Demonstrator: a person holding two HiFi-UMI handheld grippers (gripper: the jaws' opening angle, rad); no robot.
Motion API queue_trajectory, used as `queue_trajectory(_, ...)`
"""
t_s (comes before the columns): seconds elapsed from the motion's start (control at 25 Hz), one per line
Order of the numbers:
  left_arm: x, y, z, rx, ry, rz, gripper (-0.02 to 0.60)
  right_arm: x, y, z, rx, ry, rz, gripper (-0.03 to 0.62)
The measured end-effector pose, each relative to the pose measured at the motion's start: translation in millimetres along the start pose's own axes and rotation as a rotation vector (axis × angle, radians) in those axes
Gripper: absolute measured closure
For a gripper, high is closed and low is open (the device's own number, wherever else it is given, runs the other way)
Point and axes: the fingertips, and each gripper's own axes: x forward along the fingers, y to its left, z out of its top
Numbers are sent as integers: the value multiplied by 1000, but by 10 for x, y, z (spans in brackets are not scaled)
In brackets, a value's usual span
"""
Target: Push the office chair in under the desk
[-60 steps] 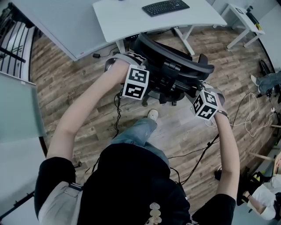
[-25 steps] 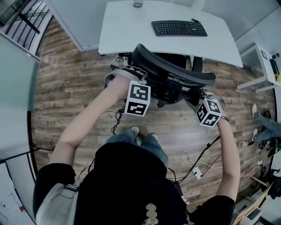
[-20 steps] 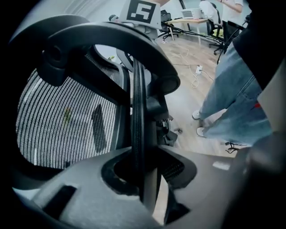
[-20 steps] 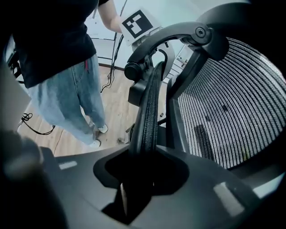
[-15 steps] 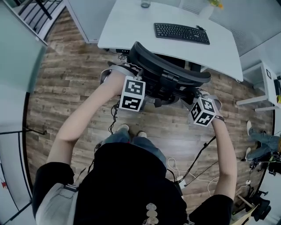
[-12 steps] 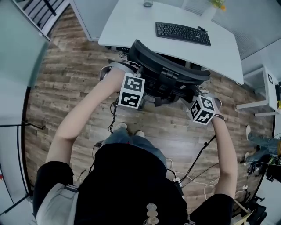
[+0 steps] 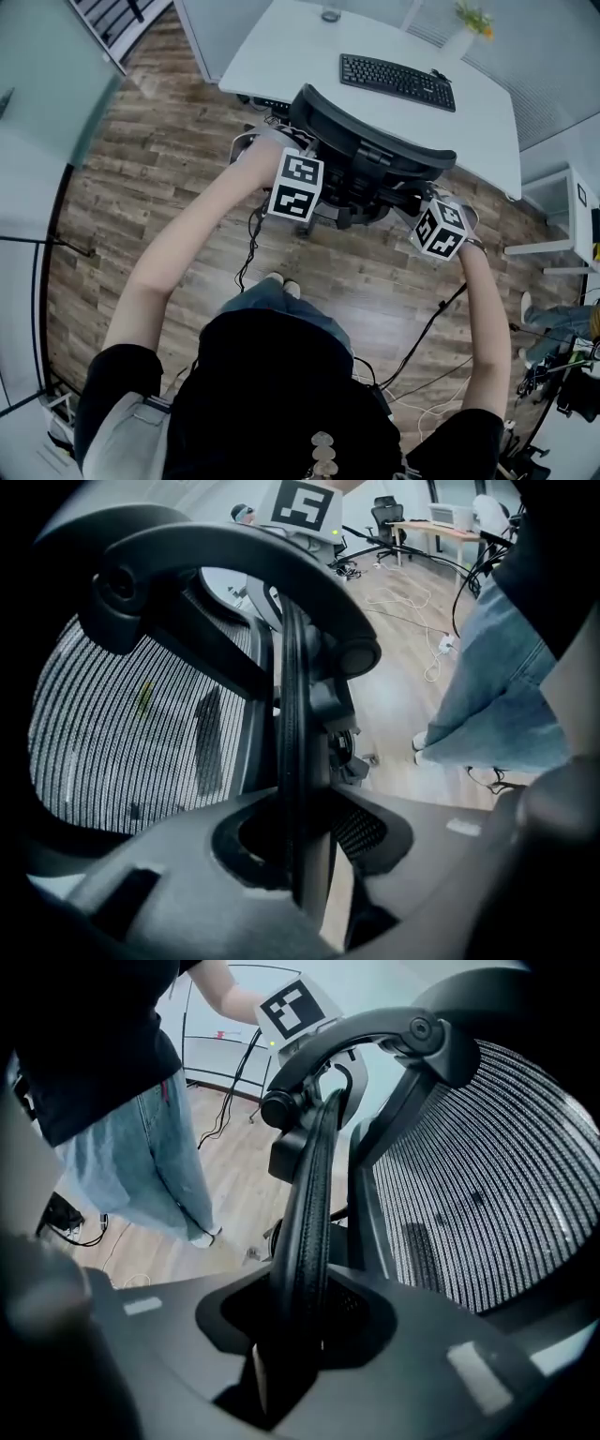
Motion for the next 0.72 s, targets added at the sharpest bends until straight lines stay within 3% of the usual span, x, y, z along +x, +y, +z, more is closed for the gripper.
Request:
queue_trajectory(0.48,-2,-6,16,-7,-14,10,459,-6,-25,-8,-6,0,-10,457)
queue_trajectory(0.72,-41,60,7,5,-17,130,433,-94,-69,17,2,12,-97,436)
